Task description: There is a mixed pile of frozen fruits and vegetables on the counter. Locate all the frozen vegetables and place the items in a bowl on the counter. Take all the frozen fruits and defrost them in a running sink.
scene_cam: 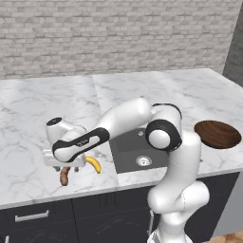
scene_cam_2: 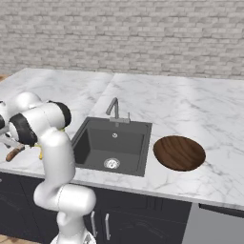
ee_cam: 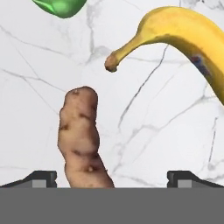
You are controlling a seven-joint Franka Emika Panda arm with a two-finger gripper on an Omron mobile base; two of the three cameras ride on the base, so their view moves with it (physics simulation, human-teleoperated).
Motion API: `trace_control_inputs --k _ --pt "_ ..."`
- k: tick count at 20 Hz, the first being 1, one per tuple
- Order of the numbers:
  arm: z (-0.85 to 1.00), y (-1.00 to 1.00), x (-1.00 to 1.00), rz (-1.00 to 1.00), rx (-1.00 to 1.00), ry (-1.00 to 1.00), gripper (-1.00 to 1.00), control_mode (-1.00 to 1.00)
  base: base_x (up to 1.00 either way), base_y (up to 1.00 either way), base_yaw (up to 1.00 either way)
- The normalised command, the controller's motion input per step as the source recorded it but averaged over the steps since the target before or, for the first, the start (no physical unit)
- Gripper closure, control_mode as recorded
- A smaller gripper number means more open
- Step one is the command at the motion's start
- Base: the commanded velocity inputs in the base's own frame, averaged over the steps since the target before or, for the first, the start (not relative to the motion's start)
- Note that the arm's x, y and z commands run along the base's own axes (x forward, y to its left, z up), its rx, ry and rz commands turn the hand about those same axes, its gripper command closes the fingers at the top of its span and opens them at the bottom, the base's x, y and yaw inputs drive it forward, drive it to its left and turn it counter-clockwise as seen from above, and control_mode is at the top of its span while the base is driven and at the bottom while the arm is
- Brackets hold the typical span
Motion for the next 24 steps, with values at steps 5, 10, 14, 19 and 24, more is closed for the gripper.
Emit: trace_control_inputs --k 5,10,14,19,24 --pt "-0.18 0.13 0.16 0.0 -0.01 0.0 -1.0 -1.0 0.0 0.0 0.0" --pt "-0.22 0.02 0.09 0.0 0.02 0.0 -1.0 -1.0 0.0 0.0 0.0" --pt "-0.33 -0.01 0.01 0.0 0.02 0.0 -1.0 -1.0 0.0 0.0 0.0" --pt "-0.35 -0.11 -0.01 0.0 0.03 0.0 -1.0 -1.0 0.0 0.0 0.0" --pt "-0.07 0.04 0.0 0.0 0.01 0.0 1.0 -1.0 0.0 0.0 0.0"
